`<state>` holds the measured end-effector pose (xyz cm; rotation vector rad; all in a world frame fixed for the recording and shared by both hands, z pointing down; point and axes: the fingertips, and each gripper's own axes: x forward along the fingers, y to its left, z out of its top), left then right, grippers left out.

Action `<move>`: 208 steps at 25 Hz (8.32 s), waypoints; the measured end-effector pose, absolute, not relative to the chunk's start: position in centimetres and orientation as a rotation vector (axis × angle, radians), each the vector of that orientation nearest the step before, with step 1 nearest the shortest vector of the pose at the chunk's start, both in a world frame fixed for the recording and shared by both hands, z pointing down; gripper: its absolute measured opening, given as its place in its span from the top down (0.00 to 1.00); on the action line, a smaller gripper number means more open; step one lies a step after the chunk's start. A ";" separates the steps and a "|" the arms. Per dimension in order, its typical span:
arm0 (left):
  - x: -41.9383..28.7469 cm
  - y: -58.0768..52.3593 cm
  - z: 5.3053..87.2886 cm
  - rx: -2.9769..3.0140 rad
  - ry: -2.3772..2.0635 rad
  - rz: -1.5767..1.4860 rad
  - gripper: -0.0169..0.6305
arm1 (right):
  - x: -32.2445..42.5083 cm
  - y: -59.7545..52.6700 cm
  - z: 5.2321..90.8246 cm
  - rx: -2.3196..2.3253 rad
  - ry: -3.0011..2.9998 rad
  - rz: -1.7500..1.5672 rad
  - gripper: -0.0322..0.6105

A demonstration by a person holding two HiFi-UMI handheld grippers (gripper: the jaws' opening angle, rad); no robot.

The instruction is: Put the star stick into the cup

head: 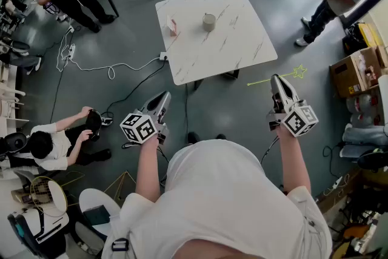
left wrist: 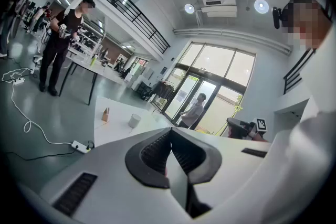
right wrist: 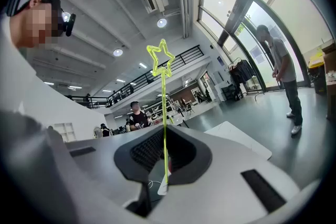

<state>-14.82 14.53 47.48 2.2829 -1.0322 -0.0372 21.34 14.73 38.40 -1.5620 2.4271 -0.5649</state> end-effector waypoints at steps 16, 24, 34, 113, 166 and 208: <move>-15.6 14.2 47.2 2.287 -1.016 -0.028 0.95 | 20.3 14.6 38.3 -1.524 2.415 -0.586 0.90; -17.9 13.9 48.4 2.284 -0.977 -0.018 0.95 | 17.6 15.1 38.9 -1.571 2.410 -0.599 0.90; -20.4 13.6 50.0 2.287 -0.915 -0.001 0.95 | 14.9 16.1 40.4 -1.627 2.386 -0.619 0.90; -9.1 -11.3 53.9 2.087 -1.188 0.025 0.95 | 21.1 -20.6 47.6 -1.244 2.740 -0.911 0.90; -15.5 -21.2 67.5 1.942 -0.934 0.161 0.95 | 10.8 -40.5 74.4 -1.744 2.668 -1.190 0.79; -6.7 -14.6 58.6 2.106 -1.029 0.073 0.95 | 16.2 -26.6 56.6 -1.503 2.895 -0.823 0.90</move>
